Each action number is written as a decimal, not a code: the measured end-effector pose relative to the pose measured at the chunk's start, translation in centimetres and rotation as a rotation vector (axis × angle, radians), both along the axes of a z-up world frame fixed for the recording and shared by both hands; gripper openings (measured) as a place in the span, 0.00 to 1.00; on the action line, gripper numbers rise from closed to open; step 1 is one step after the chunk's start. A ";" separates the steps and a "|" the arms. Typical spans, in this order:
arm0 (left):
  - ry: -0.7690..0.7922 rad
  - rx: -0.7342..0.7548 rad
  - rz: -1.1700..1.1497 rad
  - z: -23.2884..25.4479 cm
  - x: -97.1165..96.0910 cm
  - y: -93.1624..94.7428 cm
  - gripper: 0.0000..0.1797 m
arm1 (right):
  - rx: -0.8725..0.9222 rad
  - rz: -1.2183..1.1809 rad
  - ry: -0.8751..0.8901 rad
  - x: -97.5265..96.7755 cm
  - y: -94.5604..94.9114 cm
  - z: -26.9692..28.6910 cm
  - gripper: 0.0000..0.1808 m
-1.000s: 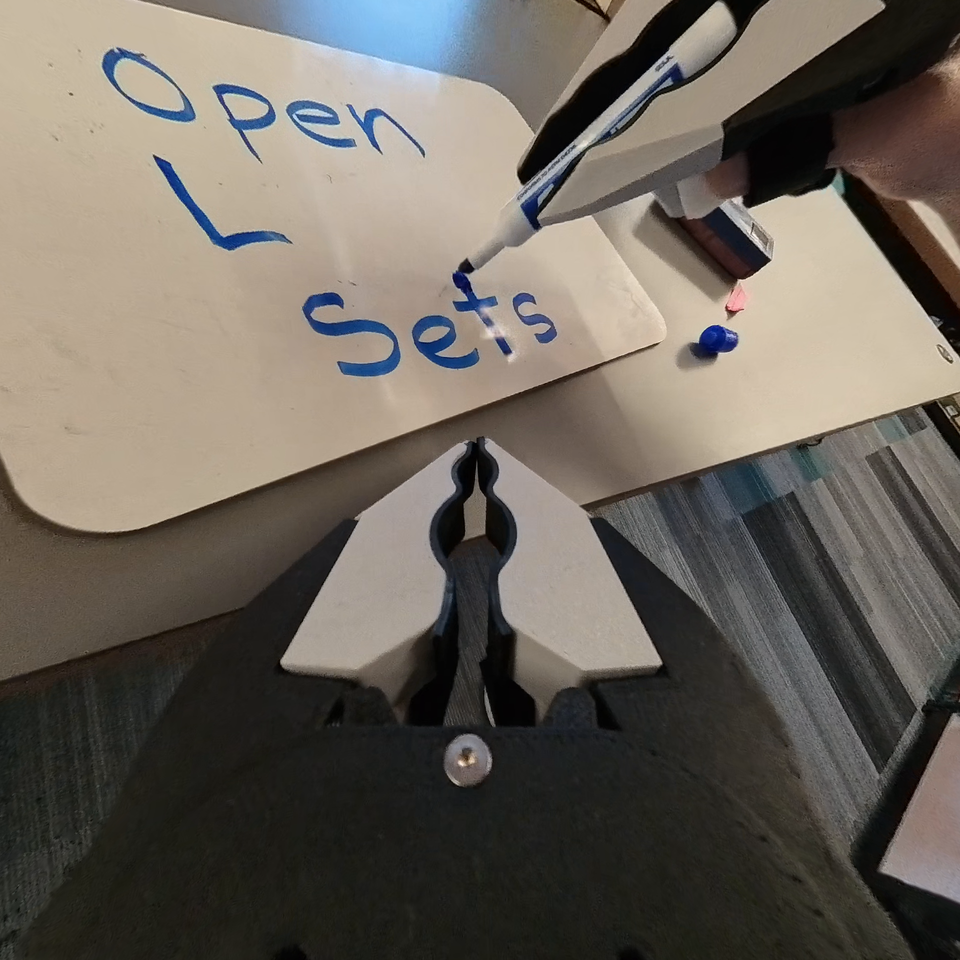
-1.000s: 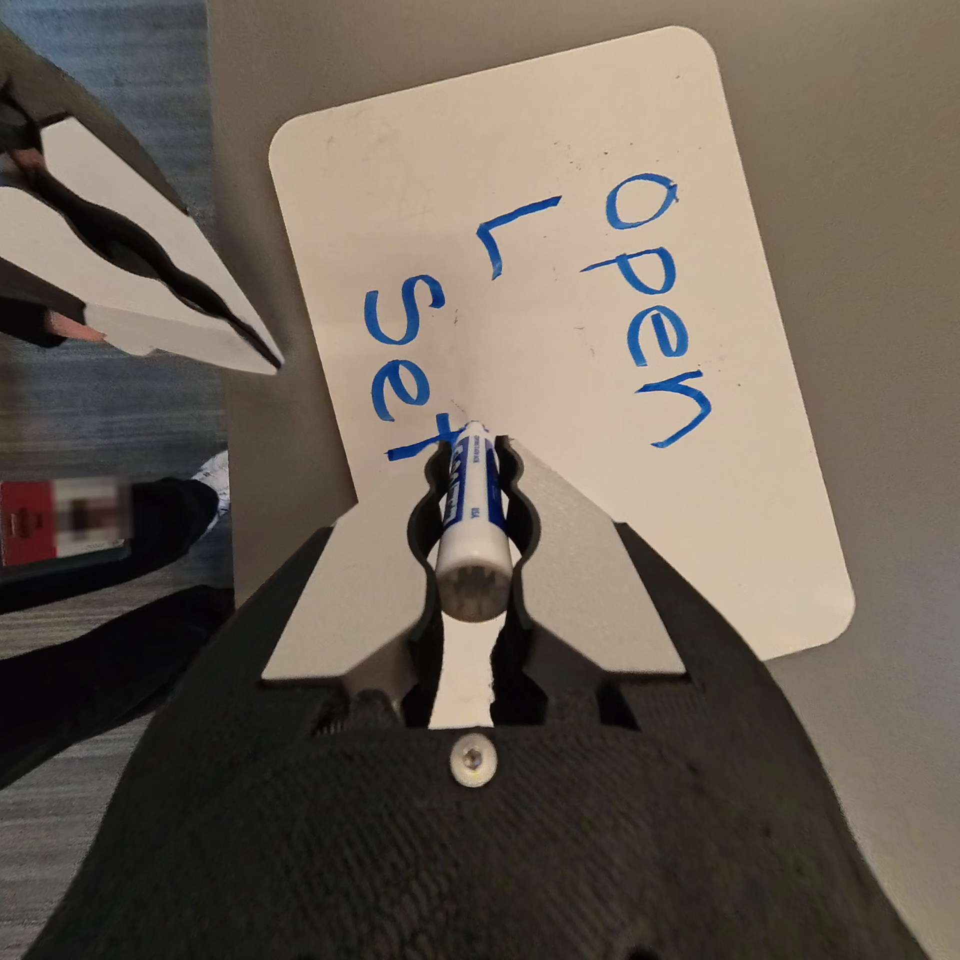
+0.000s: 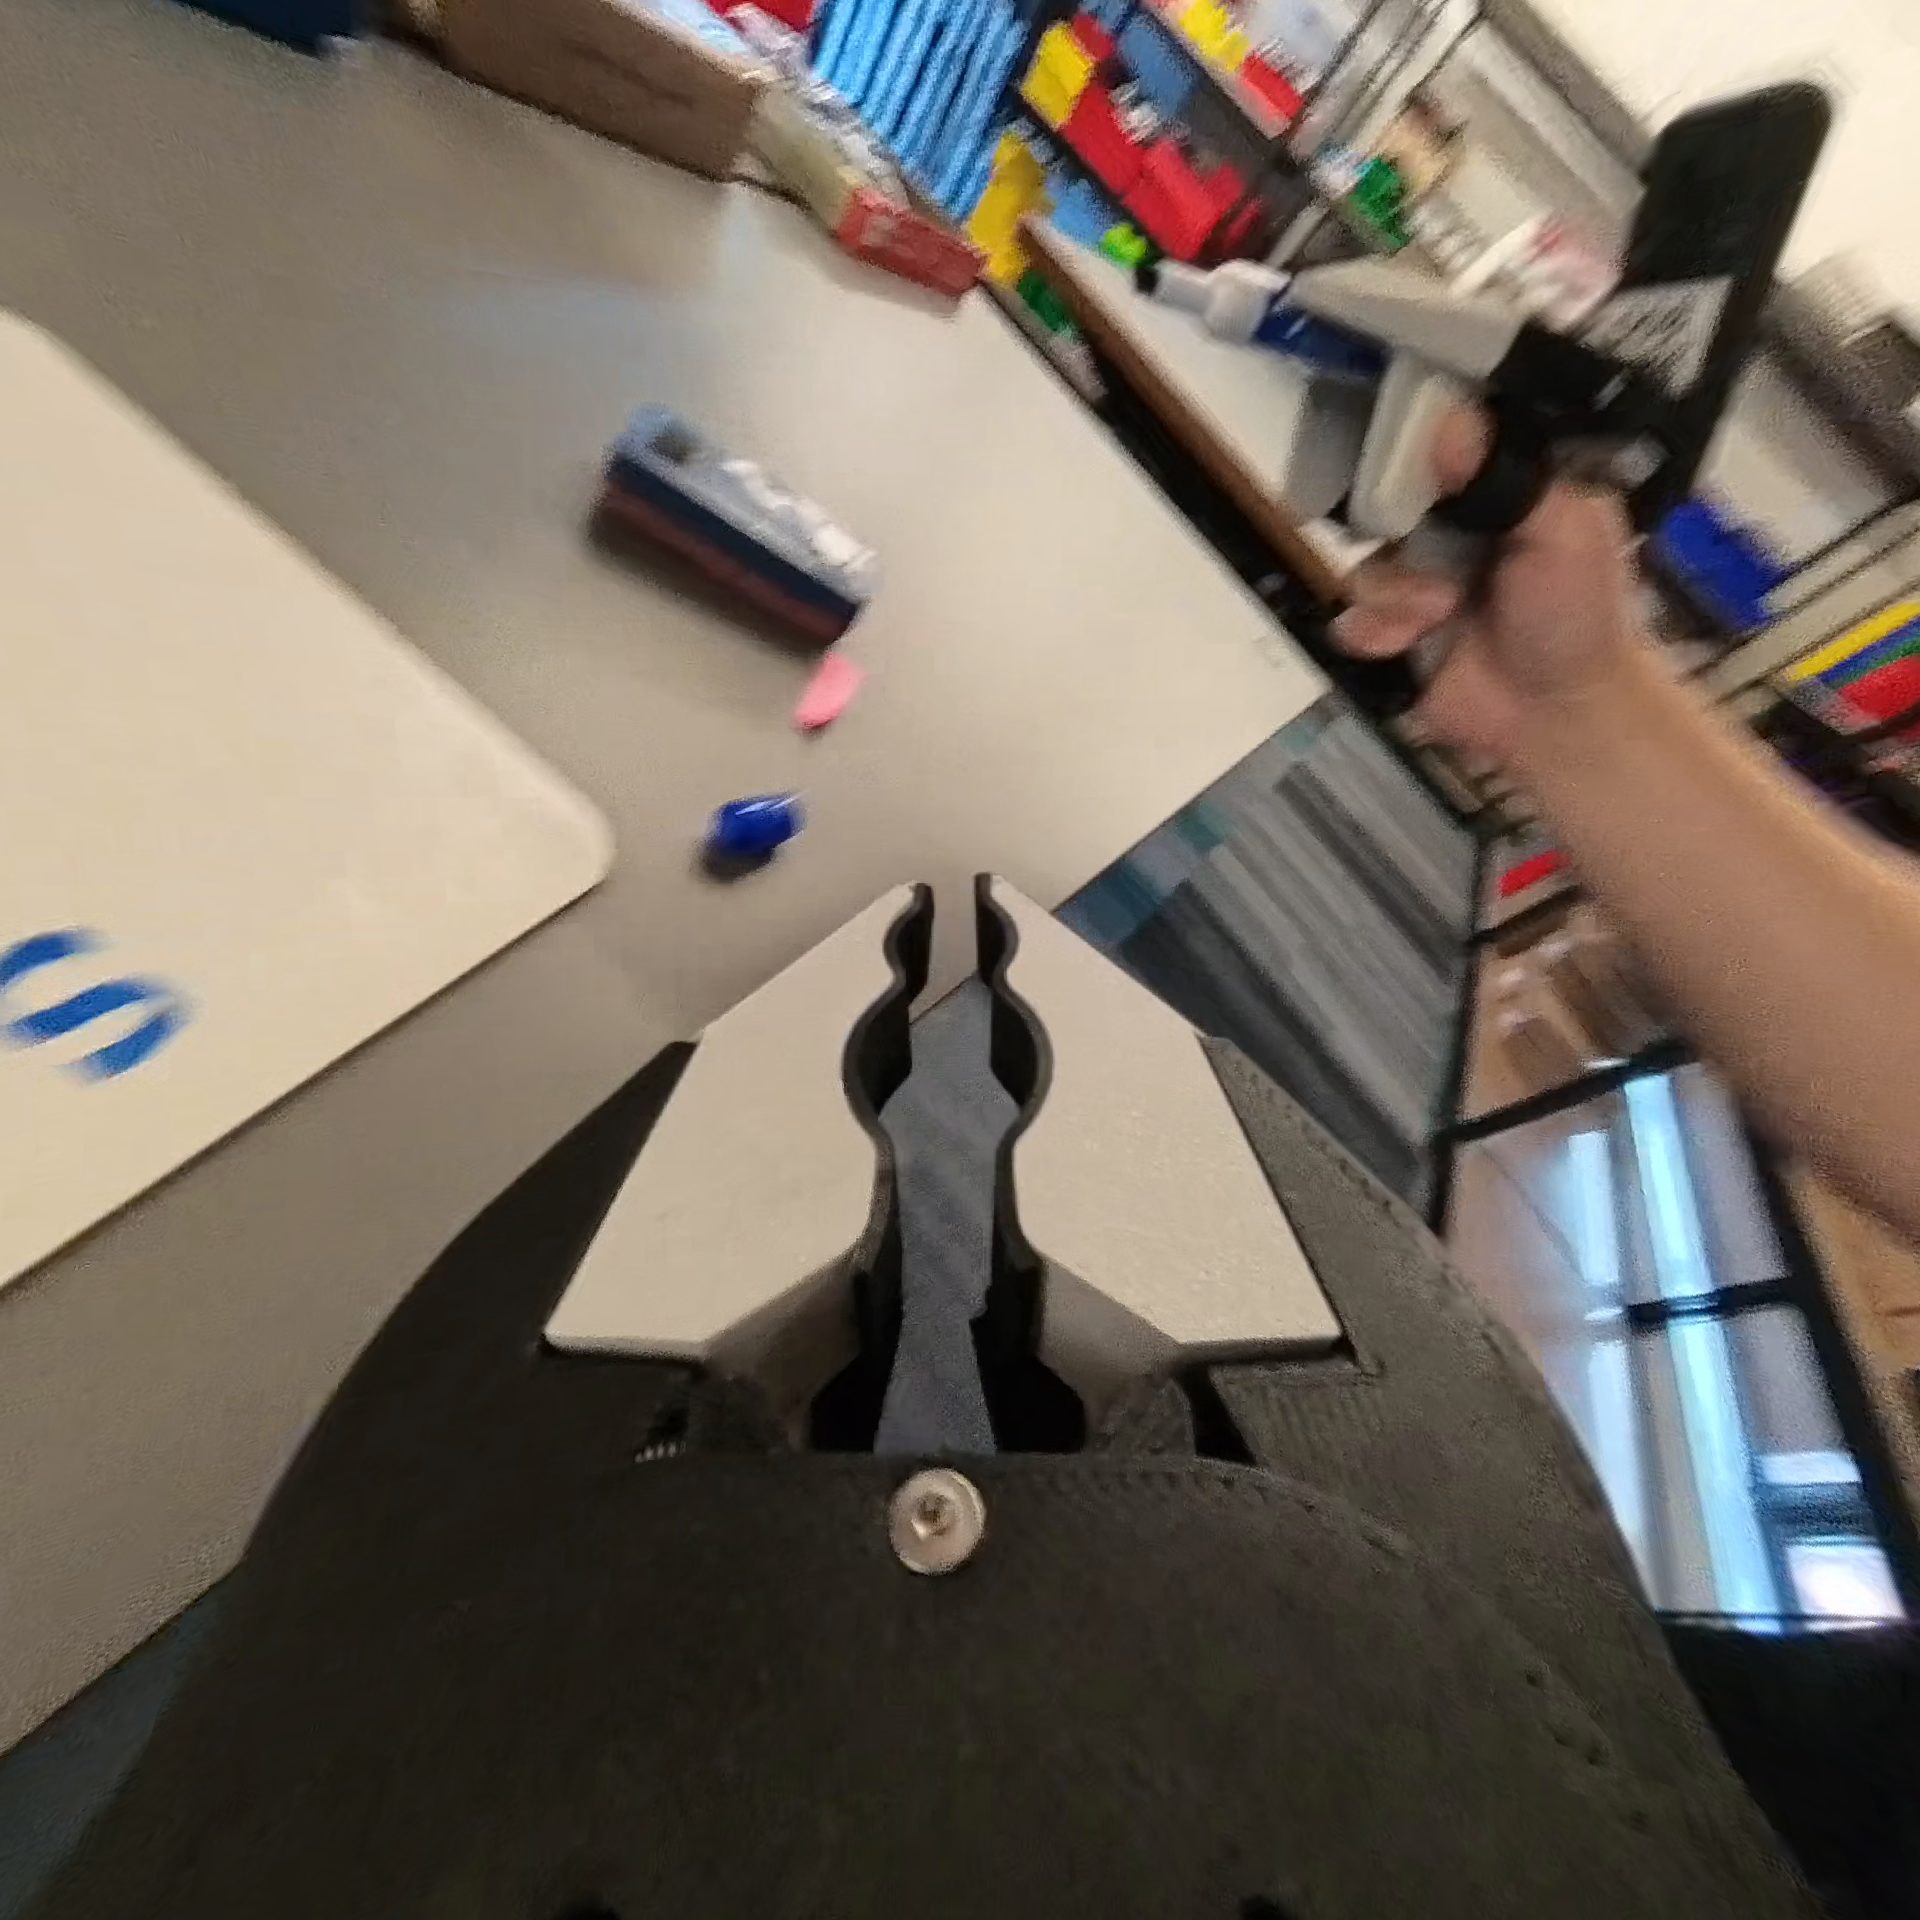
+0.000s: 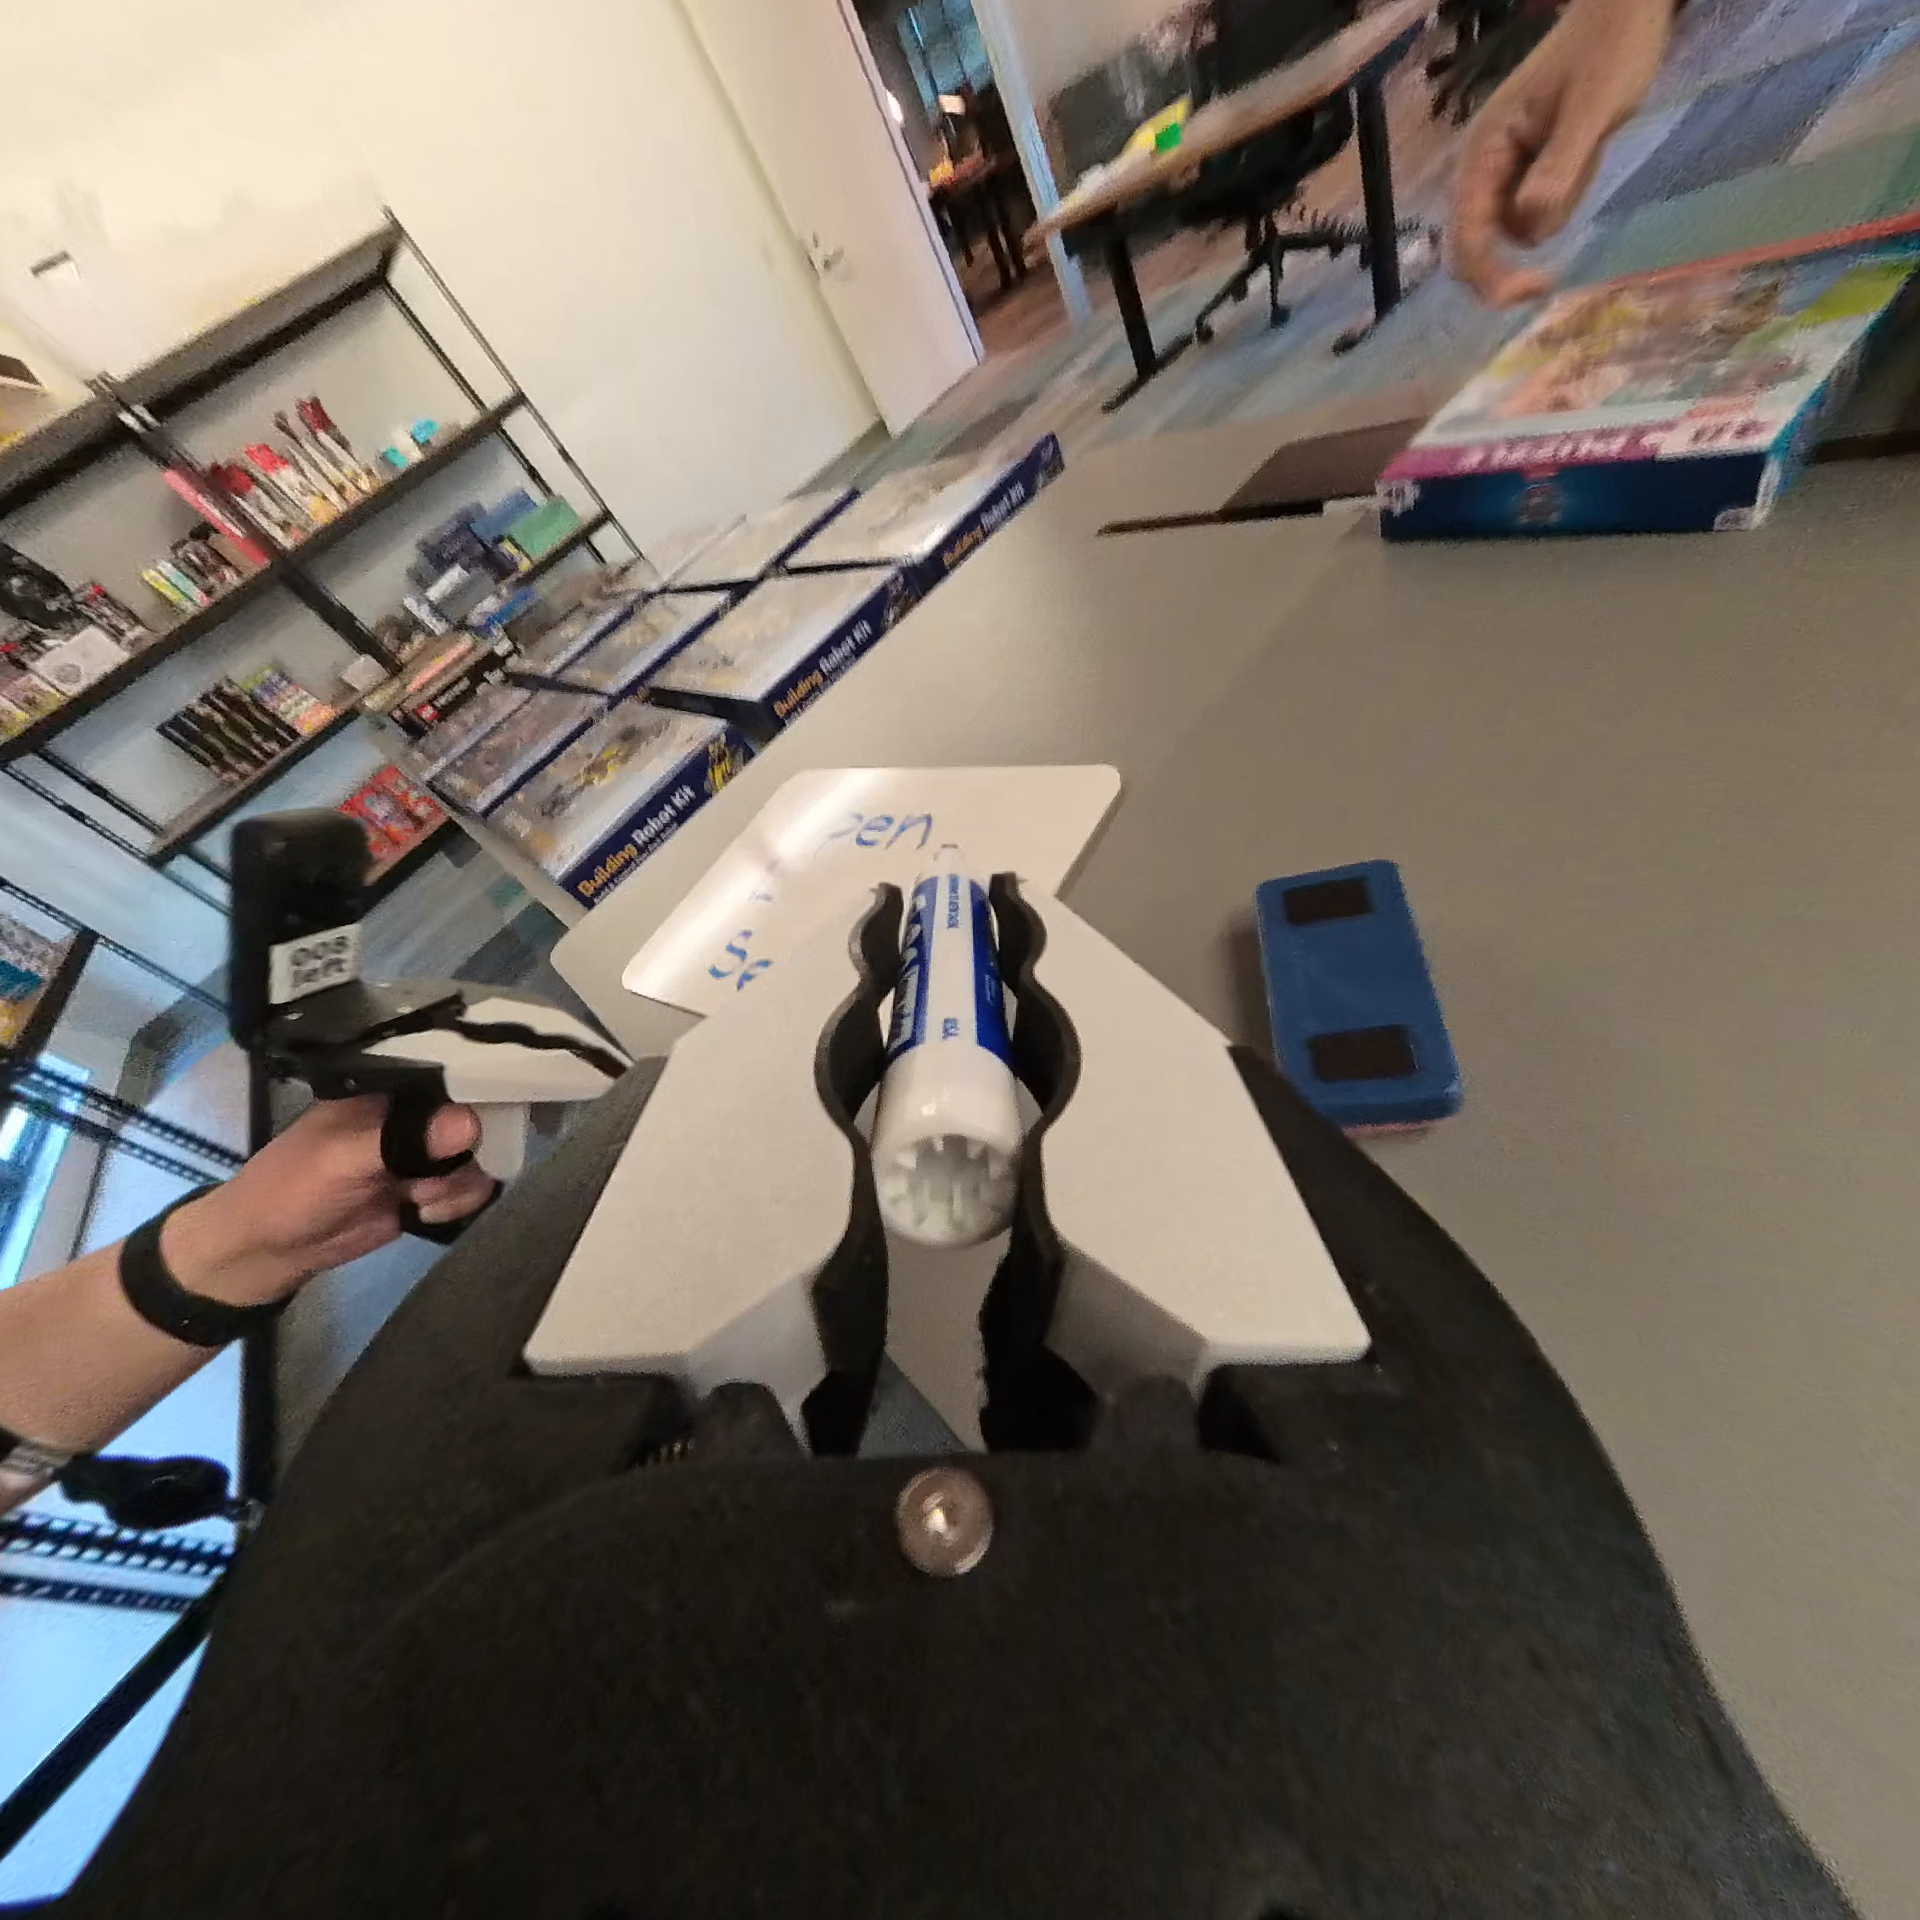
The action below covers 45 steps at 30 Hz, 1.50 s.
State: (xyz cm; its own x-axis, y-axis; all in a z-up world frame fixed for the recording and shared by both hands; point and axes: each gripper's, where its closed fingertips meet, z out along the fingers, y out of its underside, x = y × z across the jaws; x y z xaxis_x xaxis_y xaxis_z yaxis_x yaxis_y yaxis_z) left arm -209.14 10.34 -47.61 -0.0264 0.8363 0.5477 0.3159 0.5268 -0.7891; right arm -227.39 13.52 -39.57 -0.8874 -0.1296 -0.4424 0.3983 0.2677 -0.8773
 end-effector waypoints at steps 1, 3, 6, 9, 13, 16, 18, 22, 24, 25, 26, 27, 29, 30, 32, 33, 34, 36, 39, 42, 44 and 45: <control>0.046 0.055 -0.022 1.0 -1.3 0.9 0.07 | -0.052 0.017 -0.010 0.4 0.2 0.7 0.09; 0.159 0.166 -0.041 3.3 -3.5 2.0 0.17 | -0.208 0.094 -0.122 3.5 -0.3 2.3 0.09; 0.349 0.434 -0.024 6.5 -5.2 2.0 0.21 | -0.357 0.157 -0.348 9.1 -1.8 1.9 0.09; 0.462 0.592 -0.023 7.9 -5.4 1.4 0.21 | -0.419 0.131 -0.378 11.5 -2.9 0.6 0.09; 0.519 0.671 0.006 7.9 -4.4 0.2 0.12 | -0.433 0.184 -0.447 14.3 -3.9 -0.6 0.09; 0.526 0.681 0.035 7.1 -3.2 -0.4 0.12 | -0.414 0.218 -0.439 15.5 -4.5 -1.4 0.09; 0.547 0.723 0.064 6.9 -2.4 -1.0 0.12 | -0.420 0.230 -0.433 16.4 -4.8 -1.6 0.09; 0.571 0.758 0.129 6.6 -0.8 -2.5 0.10 | -0.437 0.249 -0.329 18.2 -5.8 -1.8 0.09; 0.559 0.738 0.159 6.4 0.0 -3.2 0.09 | -0.445 0.259 -0.281 19.0 -6.5 -1.9 0.09; 0.553 0.728 0.168 6.3 0.4 -3.5 0.09 | -0.445 0.272 -0.273 19.4 -6.8 -2.0 0.09; 0.548 0.717 0.172 6.3 0.8 -3.8 0.09 | -0.445 0.285 -0.275 19.8 -7.1 -2.0 0.09; 0.542 0.699 0.175 6.4 1.2 -4.0 0.09 | -0.454 0.294 -0.278 20.1 -7.4 -1.9 0.09; 0.528 0.672 0.175 6.5 1.8 -4.5 0.09 | -0.462 0.309 -0.289 20.7 -7.9 -1.7 0.09; 0.528 0.669 0.177 6.5 2.1 -4.8 0.09 | -0.461 0.317 -0.289 21.0 -8.2 -1.6 0.09; 0.550 0.683 0.193 6.7 2.7 -5.5 0.08 | -0.468 0.324 -0.282 21.5 -8.7 -1.3 0.09; 0.566 0.700 0.201 6.7 3.0 -5.9 0.08 | -0.479 0.326 -0.282 21.7 -8.9 -1.1 0.09; 0.577 0.717 0.210 6.7 3.3 -6.4 0.08 | -0.483 0.327 -0.284 21.8 -9.1 -0.9 0.09; 0.617 0.752 0.244 6.7 4.1 -7.5 0.08 | -0.490 0.329 -0.298 22.0 -9.5 -0.7 0.09; 0.617 0.752 0.284 6.3 5.2 -8.9 0.09 | -0.490 0.317 -0.307 21.5 -9.6 -0.7 0.13; 0.594 0.711 0.303 6.0 6.9 -9.7 0.08 | -0.365 0.195 -0.056 16.4 -9.1 -1.8 0.19; 0.561 0.685 0.308 5.5 8.1 -9.8 0.08 | -0.151 -0.001 0.225 8.2 -9.5 -4.4 0.23; 0.549 0.671 0.310 5.4 8.8 -9.8 0.08 | 0.015 -0.074 0.359 3.8 -9.7 -6.8 0.32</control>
State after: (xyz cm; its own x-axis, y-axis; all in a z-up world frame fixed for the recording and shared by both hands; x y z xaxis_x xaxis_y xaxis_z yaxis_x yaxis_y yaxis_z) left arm -200.35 0.57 -42.24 0.2107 0.3371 0.9176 -0.2441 0.9271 -0.2846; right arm -223.60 3.81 -46.36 -0.9932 -0.0553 -0.1029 0.0848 0.2639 -0.9608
